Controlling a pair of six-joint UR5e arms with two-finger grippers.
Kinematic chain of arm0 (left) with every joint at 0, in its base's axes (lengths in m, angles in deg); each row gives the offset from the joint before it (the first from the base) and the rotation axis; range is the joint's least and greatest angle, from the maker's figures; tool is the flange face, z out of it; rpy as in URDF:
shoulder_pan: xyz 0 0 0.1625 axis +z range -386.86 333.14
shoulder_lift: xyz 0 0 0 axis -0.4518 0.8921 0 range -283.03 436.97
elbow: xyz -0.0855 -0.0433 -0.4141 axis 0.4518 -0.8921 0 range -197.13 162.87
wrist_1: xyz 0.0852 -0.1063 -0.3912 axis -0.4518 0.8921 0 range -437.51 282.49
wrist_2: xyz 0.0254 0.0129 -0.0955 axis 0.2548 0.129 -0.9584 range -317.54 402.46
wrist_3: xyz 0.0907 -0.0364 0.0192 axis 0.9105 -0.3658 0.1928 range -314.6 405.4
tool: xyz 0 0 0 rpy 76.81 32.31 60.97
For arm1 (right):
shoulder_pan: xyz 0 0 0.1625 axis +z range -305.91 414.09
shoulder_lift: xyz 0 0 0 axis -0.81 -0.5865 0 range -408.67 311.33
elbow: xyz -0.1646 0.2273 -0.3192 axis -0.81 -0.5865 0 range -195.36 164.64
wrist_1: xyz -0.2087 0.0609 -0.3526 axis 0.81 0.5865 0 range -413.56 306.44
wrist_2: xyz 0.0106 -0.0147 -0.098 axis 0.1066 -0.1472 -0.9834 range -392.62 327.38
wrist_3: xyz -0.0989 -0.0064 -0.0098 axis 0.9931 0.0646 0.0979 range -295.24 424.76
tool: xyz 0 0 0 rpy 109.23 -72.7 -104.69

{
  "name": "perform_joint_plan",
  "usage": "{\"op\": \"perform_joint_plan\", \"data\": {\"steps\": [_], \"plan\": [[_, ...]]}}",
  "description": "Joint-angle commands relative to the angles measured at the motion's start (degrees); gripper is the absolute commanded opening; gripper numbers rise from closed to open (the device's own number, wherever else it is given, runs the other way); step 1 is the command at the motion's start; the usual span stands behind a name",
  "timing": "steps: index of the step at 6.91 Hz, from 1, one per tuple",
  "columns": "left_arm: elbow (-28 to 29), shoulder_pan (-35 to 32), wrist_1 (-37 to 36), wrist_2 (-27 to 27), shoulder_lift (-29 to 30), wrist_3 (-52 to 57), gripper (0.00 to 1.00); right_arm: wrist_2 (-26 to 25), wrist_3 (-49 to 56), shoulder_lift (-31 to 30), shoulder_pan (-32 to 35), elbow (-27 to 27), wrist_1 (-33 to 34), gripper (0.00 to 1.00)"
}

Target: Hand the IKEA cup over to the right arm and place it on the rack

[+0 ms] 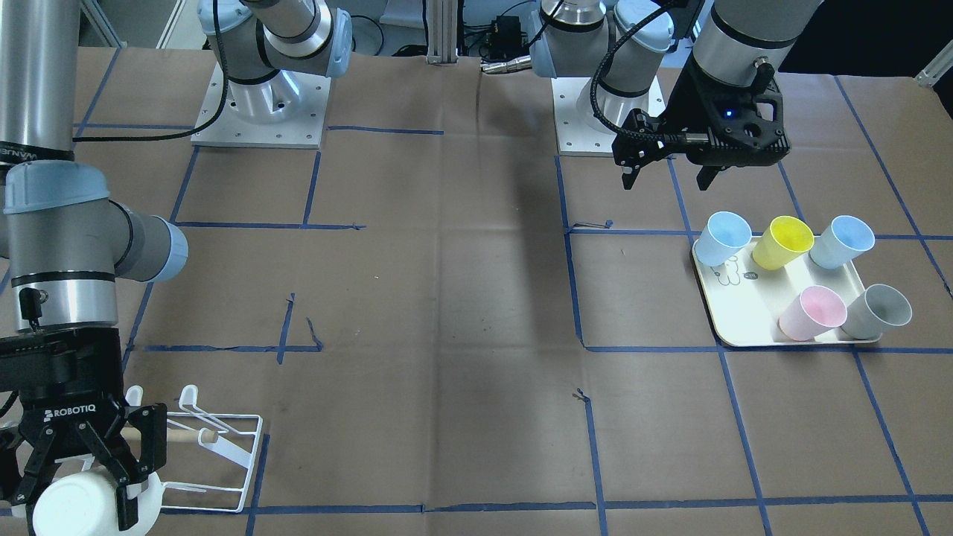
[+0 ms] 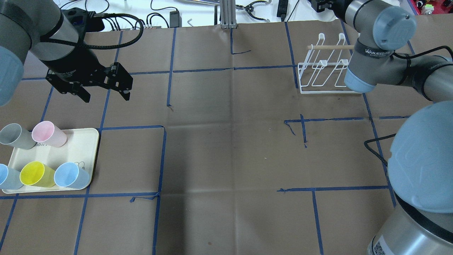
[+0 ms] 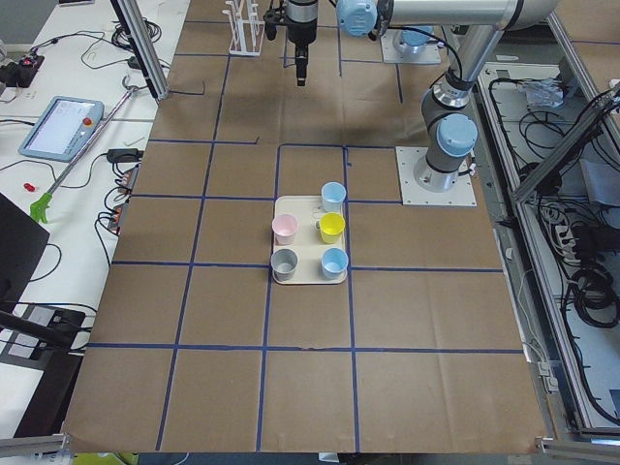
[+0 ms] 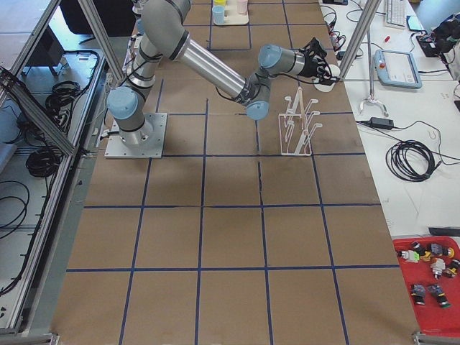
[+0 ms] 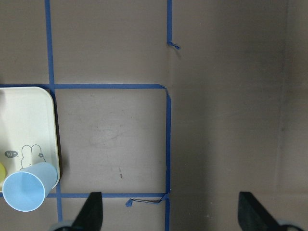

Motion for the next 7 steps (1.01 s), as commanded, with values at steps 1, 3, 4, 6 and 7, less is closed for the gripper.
{"op": "perform_joint_plan", "data": {"steps": [1, 3, 4, 6, 7], "plan": [[-0.1, 6.4, 0.7, 0.5, -0.2, 3.0, 0.99, -0.1, 0.3, 1.0, -0.4, 3.1, 1.7, 0.19], [-3.0, 15.3, 0.7, 0.5, -2.0, 13.7, 0.99, -0.9, 0.3, 1.3, -0.4, 5.4, 3.9, 0.19], [-6.9, 19.0, 0.1, 0.2, -3.3, 18.2, 0.99, -0.9, 0.3, 1.2, -0.5, 6.6, 3.9, 0.19], [-13.5, 23.8, -2.6, 0.2, -6.6, 22.8, 0.99, -1.3, 0.2, 1.3, -0.4, 6.6, 3.9, 0.22], [-16.8, 25.0, -6.2, 0.3, -6.8, 24.9, 0.99, -1.9, -0.3, 1.5, -0.4, 6.7, 3.7, 0.64]]}}
